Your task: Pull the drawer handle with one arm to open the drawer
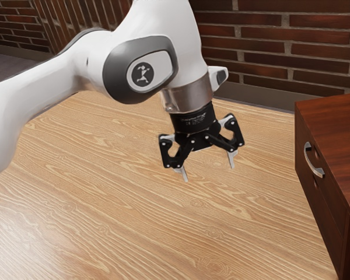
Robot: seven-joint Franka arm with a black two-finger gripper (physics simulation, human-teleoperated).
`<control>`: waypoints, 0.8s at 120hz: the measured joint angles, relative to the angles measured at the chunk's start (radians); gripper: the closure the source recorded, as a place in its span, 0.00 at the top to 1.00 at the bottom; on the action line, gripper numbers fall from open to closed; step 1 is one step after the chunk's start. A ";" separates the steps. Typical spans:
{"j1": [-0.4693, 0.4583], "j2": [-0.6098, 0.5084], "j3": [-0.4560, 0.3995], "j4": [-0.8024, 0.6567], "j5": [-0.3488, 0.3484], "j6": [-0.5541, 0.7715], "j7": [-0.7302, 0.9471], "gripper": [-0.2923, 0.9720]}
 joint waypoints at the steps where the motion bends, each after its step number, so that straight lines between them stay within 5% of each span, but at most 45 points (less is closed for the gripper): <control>1: -0.001 0.000 0.000 -0.001 -0.001 0.004 -0.003 0.77; 96: -0.026 0.126 -0.003 0.032 0.020 0.208 -0.153 0.77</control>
